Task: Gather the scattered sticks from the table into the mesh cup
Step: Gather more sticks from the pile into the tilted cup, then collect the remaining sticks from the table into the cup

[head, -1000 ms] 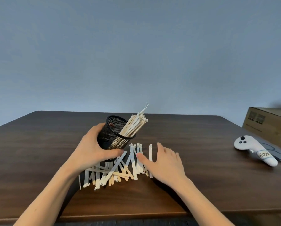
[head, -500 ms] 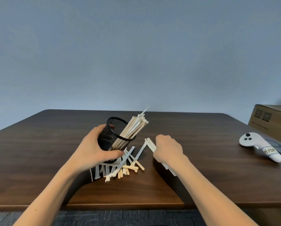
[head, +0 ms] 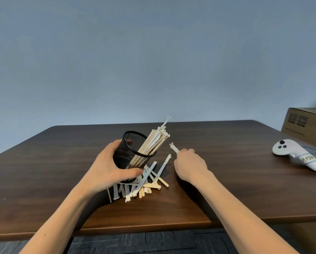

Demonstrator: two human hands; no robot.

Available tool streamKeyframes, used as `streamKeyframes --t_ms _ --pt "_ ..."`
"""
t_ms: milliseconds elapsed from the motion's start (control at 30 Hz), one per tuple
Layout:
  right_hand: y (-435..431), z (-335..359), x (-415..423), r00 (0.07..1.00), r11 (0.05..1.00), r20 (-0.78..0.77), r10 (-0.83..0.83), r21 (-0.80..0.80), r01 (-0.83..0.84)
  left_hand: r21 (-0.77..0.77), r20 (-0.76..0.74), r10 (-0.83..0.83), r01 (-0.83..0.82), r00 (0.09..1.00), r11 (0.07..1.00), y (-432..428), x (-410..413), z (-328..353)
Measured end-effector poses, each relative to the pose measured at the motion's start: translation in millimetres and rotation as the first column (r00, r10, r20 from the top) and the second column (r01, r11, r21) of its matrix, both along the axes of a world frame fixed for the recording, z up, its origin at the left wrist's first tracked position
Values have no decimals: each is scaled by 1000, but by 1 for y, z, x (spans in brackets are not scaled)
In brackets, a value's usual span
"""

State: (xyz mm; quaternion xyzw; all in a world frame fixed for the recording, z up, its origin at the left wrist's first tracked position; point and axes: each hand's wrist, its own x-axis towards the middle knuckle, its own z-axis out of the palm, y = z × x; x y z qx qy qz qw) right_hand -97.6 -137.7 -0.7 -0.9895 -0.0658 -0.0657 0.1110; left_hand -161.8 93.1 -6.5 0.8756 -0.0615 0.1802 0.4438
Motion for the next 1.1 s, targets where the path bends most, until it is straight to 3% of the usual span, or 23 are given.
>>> streamKeyframes --t_ms 100,200,267,333,400,500,667,800,933,1033,1100 --pt "-3 4 4 997 924 50 51 376 -66 -12 13 -6 6 1000 1000 2 -2 2" --pt "-3 9 -2 988 674 132 85 723 -155 -24 23 -2 2 1000 1000 4 -5 4" --pt "-1 14 -5 967 494 247 60 834 -243 -36 29 0 1 1000 999 5 -7 5" --pt "2 14 -5 940 361 340 17 875 -323 -42 29 1 0 1000 999 6 -9 5" --pt "5 5 -5 943 296 333 -15 902 -314 -41 26 2 -1 1000 999 8 -10 5" --pt "7 -13 -5 971 268 238 -18 937 -225 -36 27 5 -4 1000 999 10 -11 5" --pt "6 17 -16 969 189 248 -18 952 -240 -36 24 12 -11 1000 999 12 -7 1" --pt "-5 41 -21 949 284 258 -184 938 -199 -15 29 9 -9 1000 1000 12 -4 -5" --pt "-16 64 -17 937 44 210 -279 978 -206 -35 59 22 -20 998 999 11 -1 -13" --pt "-13 78 -19 921 7 277 -273 958 -286 -37 81 26 -23 996 999 10 1 -14" --pt "-2 85 -23 908 36 340 -246 939 -342 -32 81 15 -13 997 999 9 2 -14"
